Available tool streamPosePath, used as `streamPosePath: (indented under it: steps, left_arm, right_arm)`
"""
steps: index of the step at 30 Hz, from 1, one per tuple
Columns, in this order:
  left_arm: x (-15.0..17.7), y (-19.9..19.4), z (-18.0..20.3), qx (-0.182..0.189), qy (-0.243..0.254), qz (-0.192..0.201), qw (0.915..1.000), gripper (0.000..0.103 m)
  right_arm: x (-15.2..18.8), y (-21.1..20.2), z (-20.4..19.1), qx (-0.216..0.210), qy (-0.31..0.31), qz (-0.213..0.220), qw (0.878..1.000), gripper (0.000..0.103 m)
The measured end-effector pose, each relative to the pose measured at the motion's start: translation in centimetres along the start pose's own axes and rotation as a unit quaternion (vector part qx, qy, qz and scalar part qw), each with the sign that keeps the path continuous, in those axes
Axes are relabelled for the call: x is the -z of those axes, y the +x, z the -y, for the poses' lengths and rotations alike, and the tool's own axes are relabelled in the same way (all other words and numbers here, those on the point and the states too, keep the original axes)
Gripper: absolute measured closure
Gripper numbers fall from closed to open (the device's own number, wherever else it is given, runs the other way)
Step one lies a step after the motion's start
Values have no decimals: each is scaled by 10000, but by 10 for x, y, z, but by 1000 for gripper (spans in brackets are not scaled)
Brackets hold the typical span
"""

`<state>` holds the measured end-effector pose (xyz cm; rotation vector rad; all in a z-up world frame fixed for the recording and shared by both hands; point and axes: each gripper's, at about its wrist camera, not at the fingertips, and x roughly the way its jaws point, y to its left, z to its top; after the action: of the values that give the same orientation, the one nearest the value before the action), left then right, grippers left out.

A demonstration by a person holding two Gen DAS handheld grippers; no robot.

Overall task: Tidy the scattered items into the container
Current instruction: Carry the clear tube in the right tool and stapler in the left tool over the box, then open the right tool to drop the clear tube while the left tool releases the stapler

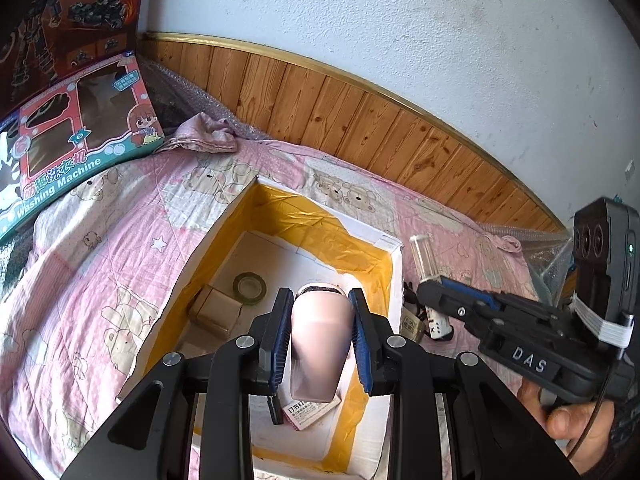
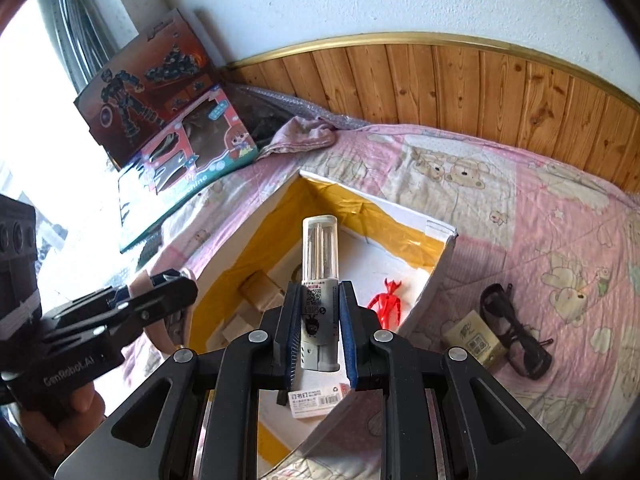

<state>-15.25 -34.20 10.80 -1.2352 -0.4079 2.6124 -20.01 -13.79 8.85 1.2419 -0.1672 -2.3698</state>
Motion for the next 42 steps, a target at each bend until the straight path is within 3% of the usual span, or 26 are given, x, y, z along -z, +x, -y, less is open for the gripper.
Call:
streamPosePath:
  steps: [7, 10, 17, 22, 30, 37, 42]
  left_arm:
    - [6, 27, 19, -214, 312, -333, 9987, 74]
    - [4, 31, 26, -340, 341, -258, 9985, 74]
    - [11, 56, 38, -600, 516, -513, 9955, 74]
    - [18, 64, 33, -399, 335, -813, 9953, 74]
    - [23, 50, 39, -325, 359, -735, 9961, 74]
    - [23, 50, 43, -820, 619, -554, 9932, 74]
    - [19, 57, 35, -829, 554, -623, 9931, 74]
  right_arm:
    - [-4, 13, 12, -46, 133, -89, 9999, 84]
    - [-5, 16, 15, -38, 203, -144, 9997, 84]
    - [-20, 15, 8, -147, 184, 48, 9997, 83]
    - [-21, 33, 7, -160, 182, -108, 9996, 84]
    - [-23, 49, 7, -294, 203, -232, 9991, 84]
    - [-29, 68, -3, -230, 9, -446, 9987, 84]
    - [-28, 80, -4, -98, -72, -539, 9985, 83]
